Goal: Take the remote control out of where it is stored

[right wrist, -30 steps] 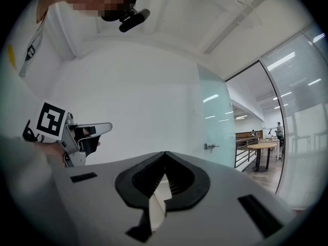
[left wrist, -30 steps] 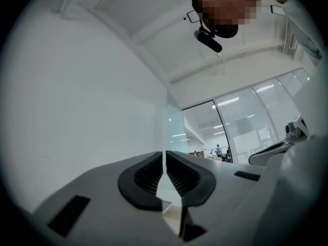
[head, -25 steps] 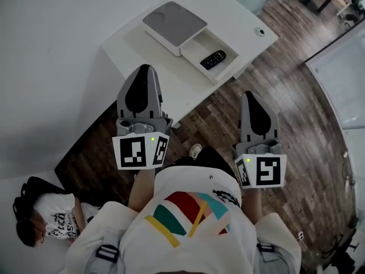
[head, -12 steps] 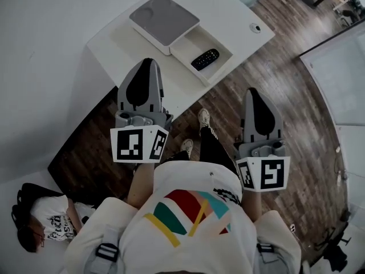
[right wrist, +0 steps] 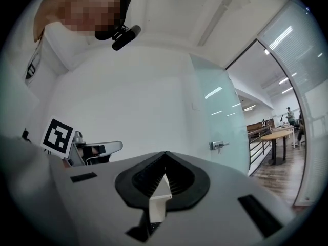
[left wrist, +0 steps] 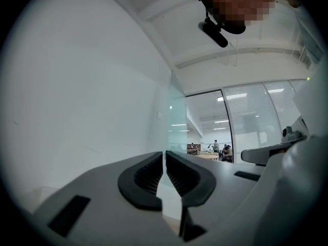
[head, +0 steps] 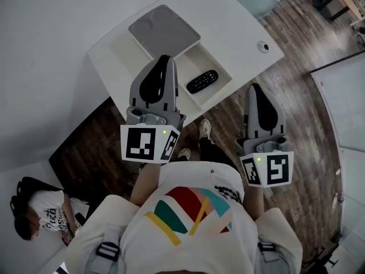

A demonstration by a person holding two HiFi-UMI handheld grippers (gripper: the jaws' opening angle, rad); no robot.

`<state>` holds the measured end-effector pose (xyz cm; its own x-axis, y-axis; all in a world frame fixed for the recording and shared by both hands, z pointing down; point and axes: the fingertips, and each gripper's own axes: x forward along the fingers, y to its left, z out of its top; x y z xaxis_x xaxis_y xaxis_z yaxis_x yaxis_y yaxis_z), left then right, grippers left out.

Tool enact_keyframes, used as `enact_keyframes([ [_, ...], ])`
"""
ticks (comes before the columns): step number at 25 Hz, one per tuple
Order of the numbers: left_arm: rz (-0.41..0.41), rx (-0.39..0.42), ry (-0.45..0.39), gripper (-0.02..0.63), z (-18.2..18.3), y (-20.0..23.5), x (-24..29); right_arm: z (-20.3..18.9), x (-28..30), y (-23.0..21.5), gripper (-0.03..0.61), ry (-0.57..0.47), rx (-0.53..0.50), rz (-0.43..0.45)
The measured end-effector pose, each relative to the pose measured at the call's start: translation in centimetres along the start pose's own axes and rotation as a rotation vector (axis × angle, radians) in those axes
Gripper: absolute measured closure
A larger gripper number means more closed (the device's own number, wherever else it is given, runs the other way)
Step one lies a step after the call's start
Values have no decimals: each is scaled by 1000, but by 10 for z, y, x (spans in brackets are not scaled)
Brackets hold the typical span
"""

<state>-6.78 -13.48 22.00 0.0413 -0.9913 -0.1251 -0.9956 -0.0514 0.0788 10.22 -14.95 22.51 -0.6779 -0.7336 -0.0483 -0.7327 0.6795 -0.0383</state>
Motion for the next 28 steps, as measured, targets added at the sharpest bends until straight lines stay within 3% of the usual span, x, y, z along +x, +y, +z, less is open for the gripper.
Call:
enact_keyframes([
  [8,77,87,8,606,-4,-5,50,-9,52,-55,580,17,98,106],
  [14,171,106,41,607,-20,1,57,-42,78,-50,574,139,81,328],
  [18,182,107,77,606,-42,8,61,-69,96,-38,406,222,120,443],
  [20,196,107,99,607,-51,14,58,-82,103,-27,358,270,65,514],
  [26,242,77,133,607,-72,33,52,-114,114,7,357,358,-158,744],
  [28,257,63,147,607,-79,44,49,-136,110,24,357,423,-296,862],
])
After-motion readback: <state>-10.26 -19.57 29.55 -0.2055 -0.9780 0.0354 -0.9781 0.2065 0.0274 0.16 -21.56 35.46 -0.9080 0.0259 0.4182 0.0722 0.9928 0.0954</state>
